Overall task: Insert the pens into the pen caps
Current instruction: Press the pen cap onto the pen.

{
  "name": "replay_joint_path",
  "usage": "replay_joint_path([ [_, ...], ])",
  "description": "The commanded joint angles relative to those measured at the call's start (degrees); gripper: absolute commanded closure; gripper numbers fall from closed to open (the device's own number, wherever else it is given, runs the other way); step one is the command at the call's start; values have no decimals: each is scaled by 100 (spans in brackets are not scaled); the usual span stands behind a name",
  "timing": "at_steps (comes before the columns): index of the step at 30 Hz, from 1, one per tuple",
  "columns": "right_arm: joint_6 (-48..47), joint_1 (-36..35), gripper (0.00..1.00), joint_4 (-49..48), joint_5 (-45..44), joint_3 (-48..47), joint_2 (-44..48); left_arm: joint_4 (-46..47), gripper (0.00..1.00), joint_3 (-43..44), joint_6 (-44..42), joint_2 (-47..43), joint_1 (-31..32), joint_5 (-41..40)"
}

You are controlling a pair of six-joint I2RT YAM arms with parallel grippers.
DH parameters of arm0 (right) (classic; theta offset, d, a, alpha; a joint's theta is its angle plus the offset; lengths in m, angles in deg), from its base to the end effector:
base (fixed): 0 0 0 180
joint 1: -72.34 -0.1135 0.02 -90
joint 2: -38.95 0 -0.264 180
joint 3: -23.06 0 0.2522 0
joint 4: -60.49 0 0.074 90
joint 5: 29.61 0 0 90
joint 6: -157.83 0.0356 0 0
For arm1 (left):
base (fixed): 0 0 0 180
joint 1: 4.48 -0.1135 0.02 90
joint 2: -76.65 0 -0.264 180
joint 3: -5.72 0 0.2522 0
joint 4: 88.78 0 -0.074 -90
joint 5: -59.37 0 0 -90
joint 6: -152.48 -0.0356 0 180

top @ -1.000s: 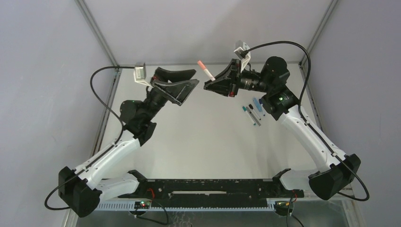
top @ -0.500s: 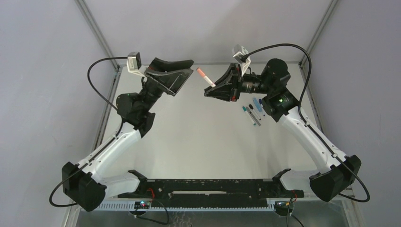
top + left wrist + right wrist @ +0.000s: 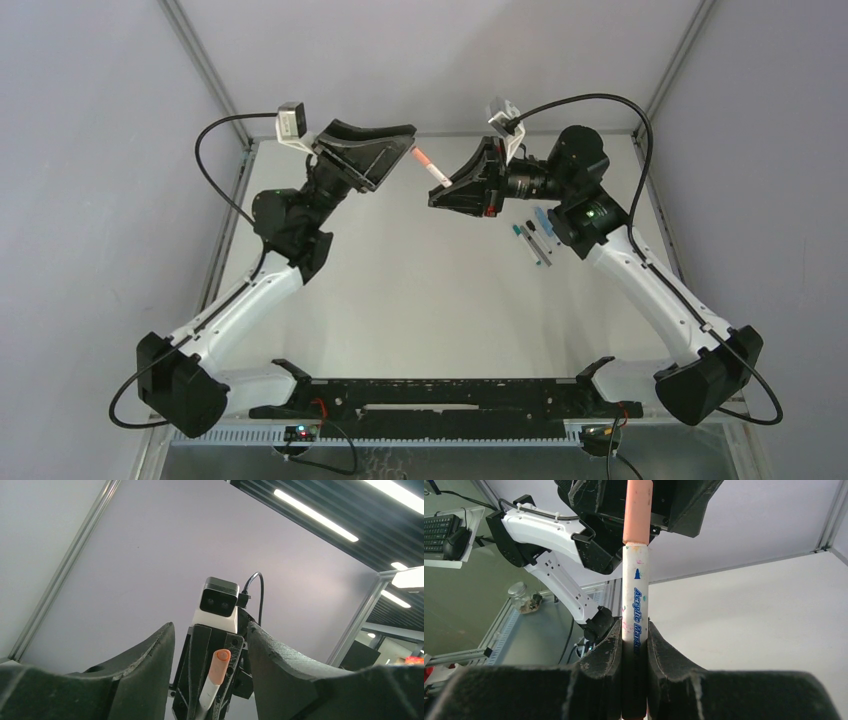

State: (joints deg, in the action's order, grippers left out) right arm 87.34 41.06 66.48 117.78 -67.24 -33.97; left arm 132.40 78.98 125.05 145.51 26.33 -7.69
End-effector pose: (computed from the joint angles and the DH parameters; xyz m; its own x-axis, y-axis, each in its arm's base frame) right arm 0.2190 0.1682 0.4596 -0.1701 0.1073 -0.9796 -0.9853 -0.0042 0.1706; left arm 0.2085 -0.1405 0.4554 -0.3440 -0.7465 -0.5695 0.8697 -0.0247 -0.4930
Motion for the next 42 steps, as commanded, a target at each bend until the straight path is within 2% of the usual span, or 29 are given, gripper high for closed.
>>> replay_joint_path([
  [1, 57, -53, 100, -144, -158, -6, -59, 9, 41, 395, -49, -2, 64, 104],
  [6, 97, -70, 100, -146, -243, -8, -90, -45, 43, 411, -134, -12, 113, 122],
  [17, 137, -107, 100, -173, -285, -2, -108, -131, 54, 491, -213, 83, 201, 184],
  [20, 132, -106, 100, -172, -281, -3, -108, -141, 62, 516, -227, 99, 215, 213],
  [26, 132, -112, 100, -172, -299, -2, -114, -152, 70, 564, -242, 138, 241, 253],
  [35, 213, -76, 100, -234, -307, -65, -125, -273, 100, 563, -360, 171, 259, 431],
  [42, 242, -53, 100, -300, -359, -156, -158, -756, 100, 458, -559, 106, 321, 437],
])
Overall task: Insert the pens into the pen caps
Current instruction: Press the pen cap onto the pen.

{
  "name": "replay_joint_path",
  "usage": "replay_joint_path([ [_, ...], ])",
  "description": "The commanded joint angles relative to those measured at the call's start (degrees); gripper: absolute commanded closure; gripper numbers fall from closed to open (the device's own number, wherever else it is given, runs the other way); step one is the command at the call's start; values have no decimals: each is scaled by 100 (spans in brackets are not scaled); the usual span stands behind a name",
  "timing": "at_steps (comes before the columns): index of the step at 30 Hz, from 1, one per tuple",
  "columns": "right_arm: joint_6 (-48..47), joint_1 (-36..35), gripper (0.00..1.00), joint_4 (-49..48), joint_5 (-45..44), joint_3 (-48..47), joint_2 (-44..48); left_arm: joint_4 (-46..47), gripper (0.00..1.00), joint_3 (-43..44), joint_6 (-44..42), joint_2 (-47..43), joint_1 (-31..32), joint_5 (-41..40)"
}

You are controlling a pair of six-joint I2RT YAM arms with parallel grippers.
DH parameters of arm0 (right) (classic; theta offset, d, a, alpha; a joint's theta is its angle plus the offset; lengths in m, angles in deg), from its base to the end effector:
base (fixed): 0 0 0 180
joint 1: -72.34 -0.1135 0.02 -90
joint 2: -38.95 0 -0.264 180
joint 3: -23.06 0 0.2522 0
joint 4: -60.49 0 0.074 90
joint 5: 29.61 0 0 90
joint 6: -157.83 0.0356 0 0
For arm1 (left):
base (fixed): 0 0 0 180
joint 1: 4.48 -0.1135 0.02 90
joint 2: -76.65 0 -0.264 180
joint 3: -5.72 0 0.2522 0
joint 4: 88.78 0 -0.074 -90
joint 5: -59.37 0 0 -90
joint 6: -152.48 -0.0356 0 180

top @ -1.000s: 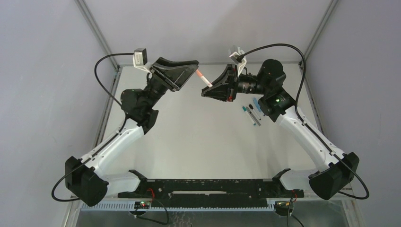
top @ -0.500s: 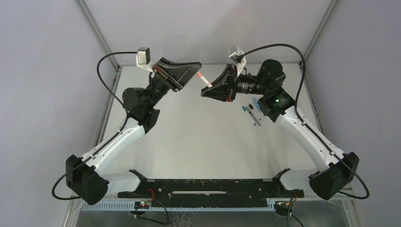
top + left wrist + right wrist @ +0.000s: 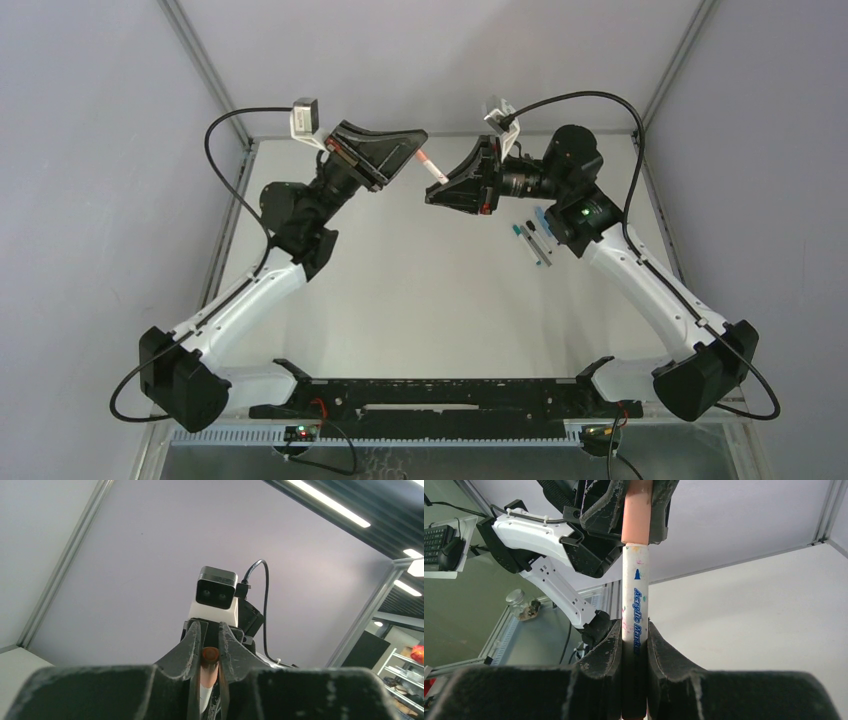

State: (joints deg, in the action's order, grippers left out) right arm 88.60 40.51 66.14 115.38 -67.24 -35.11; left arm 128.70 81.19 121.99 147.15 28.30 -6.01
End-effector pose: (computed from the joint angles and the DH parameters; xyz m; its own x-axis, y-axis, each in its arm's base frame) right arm 0.2246 0.1737 0.4552 -0.2039 0.1129 -0.9725 -0.9779 0.0244 0.2078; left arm 0.2119 -0.1541 0.4560 -0.3589 -0.7006 -0.6167 0.8699 -0.0115 -0.4932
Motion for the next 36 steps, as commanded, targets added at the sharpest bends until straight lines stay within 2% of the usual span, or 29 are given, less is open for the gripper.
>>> replay_joint_path([
  [1, 133, 2, 100, -269, -176, -176, -53, -482, 100, 205, -340, -94, 162, 158],
  [8, -127, -18, 100, 59, -745, -661, -248, -967, 100, -60, -707, -214, 578, -415],
  [13, -1017, -59, 100, 1020, -1513, -1511, -529, -2155, 100, 212, -1132, -171, 885, -526],
  [17, -1839, -144, 100, 1666, -2157, -2158, -772, -2520, 100, 311, -1082, -64, 1001, -536],
  [19, -1891, -121, 100, 1729, -2229, -2376, -884, -2636, 100, 359, -1098, 14, 1064, -435],
  [22, -1196, 55, 100, 1400, -1573, -2610, -1066, -2531, 100, 352, -1062, 133, 1109, -66],
  [26, 196, 219, 100, 415, -612, -2792, -1281, -1790, 100, 257, -701, 325, 1113, 710],
  [28, 897, 307, 100, -225, -247, -2941, -1404, -1470, 100, 249, -549, 409, 1073, 1095],
  [30, 1339, 369, 100, -471, -128, -3182, -1542, -1327, 100, 283, -435, 493, 1044, 1363],
  [33, 1536, 431, 100, -456, -155, -3517, -1695, -1249, 100, 348, -320, 641, 1025, 1596],
  [36, 1013, 435, 100, 81, -432, -3806, -1768, -1480, 100, 501, -384, 750, 1022, 1743],
])
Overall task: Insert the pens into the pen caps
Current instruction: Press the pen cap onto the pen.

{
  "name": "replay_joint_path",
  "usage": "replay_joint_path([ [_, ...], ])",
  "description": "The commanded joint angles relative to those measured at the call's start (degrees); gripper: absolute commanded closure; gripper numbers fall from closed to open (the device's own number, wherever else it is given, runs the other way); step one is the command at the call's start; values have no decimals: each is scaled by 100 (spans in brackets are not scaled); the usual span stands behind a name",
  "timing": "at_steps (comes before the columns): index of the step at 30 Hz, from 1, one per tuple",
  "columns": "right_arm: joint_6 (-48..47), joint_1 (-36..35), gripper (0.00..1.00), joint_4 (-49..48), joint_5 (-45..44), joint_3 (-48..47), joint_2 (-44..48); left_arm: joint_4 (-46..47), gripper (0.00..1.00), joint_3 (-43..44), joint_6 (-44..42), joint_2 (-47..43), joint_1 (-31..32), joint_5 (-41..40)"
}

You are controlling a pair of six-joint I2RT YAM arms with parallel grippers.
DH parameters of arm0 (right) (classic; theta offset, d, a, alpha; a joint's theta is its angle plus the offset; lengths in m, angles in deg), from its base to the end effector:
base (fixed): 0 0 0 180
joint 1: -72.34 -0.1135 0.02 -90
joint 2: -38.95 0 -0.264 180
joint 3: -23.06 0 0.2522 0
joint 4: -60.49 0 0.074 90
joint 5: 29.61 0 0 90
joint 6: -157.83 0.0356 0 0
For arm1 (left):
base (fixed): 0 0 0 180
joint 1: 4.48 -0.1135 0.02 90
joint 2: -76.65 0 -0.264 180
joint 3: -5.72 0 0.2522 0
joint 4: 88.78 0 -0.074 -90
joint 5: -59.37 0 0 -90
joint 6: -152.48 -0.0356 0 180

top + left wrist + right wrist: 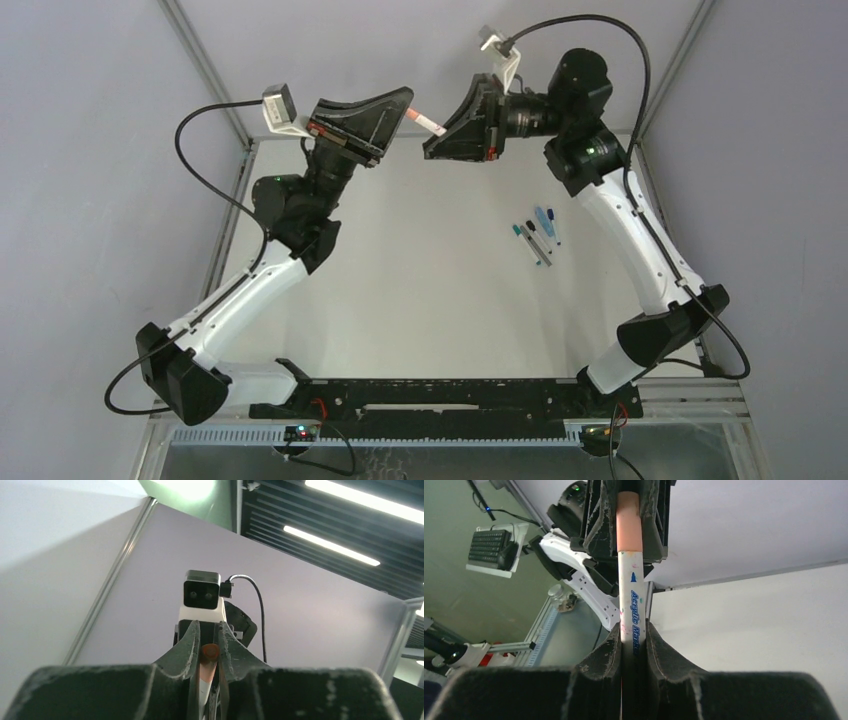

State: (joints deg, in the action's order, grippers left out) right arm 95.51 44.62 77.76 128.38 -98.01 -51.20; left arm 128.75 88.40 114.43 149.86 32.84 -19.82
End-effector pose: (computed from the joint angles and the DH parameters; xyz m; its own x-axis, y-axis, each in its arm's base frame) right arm 0.2696 0.1790 0.5277 -0.2665 0.0566 -0.9622 -0.9577 -0.1283 0.2577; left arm 0.2081 -0.1671 0.4874 -0.1906 -0.8274 -0.5284 0.8877 0.0845 -0.4525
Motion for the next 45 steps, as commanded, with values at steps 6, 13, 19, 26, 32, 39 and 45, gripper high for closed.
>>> replay_joint_path([
  [6, -695, -125, 100, -293, -1721, -673, -83, -1988, 100, -89, 326, 536, 457, 2818],
  [13, -1903, -322, 100, 424, -1208, 605, 381, -1051, 95, -401, 1053, 249, 115, 2045],
  [19, -2258, -400, 100, 711, -1153, 1146, 624, -867, 88, -372, 1193, 135, 21, 1951],
  [26, -1845, -288, 100, 493, -1154, 1279, 678, -866, 70, -444, 1182, 18, -40, 1932],
  [32, -1652, -128, 100, 374, -1109, 1667, 852, -1020, 43, -635, 933, -287, -108, 1747],
  [39, -1886, 244, 100, 475, -716, 2312, 1227, -2090, 20, -733, -123, -806, -137, 1378],
  [45, -2162, 732, 100, 644, -695, 3068, 1653, -3574, 18, -677, -1171, -1138, -138, 1027],
])
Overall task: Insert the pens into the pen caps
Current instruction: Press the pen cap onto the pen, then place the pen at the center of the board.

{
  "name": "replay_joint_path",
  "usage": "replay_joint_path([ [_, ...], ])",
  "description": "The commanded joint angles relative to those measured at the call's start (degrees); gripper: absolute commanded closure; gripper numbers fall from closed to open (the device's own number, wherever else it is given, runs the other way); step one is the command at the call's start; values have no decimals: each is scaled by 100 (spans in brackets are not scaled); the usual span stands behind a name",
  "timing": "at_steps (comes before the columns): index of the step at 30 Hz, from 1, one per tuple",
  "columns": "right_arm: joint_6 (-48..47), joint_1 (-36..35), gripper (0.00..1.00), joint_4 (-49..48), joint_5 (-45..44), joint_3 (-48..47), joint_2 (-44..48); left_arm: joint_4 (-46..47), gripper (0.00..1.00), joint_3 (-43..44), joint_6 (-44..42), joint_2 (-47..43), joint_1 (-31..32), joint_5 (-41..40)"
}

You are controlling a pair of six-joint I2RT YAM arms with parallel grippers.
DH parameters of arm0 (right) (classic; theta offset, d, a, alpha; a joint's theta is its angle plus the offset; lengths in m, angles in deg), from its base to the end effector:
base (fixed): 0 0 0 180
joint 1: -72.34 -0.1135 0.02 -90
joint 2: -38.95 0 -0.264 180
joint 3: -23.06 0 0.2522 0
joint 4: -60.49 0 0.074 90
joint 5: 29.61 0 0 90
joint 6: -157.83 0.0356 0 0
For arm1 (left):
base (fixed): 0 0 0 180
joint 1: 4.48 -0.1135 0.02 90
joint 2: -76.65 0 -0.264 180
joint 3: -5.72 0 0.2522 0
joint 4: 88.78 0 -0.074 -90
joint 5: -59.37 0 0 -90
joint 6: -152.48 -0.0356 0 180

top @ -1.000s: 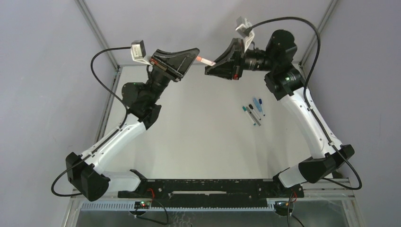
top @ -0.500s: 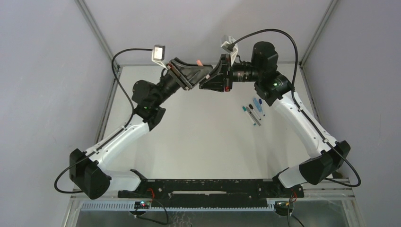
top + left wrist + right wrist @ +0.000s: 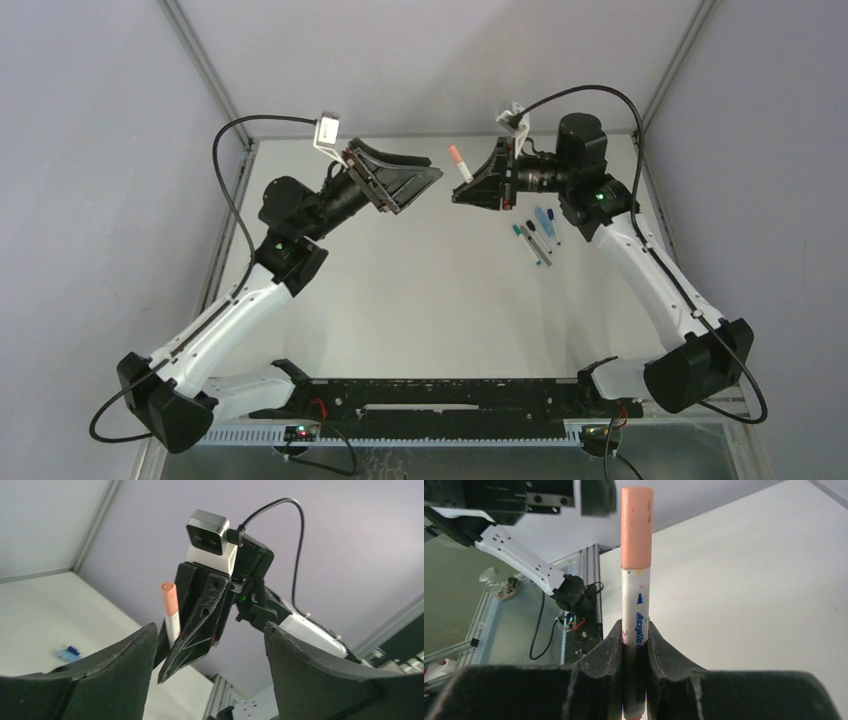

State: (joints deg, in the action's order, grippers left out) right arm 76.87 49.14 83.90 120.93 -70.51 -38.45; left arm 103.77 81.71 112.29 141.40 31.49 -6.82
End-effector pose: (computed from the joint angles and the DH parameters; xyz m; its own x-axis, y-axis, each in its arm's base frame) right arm 0.2593 0.1449 0.4298 -0.2696 -0.0315 -0.9625 -0.9572 0.1182 0.2642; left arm 0.1957 -0.1598 0.4444 -0.4282 -0.5528 -0.7149 0.7891 0.1568 -0.5939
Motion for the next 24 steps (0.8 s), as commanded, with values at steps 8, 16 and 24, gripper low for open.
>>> replay_joint_path([
  [8, -1985, 852, 100, 1068, -1004, 1543, 821, -1774, 17, -194, -1867, -685, -21, -901],
  [16, -2371, 1386, 100, 1623, -2478, 2163, 484, -1772, 17, -413, -1891, -674, -46, -1032],
  [24, -2905, 1932, 100, 1902, -3364, 1994, -541, -1743, 16, -524, -1889, -661, -72, -1070],
])
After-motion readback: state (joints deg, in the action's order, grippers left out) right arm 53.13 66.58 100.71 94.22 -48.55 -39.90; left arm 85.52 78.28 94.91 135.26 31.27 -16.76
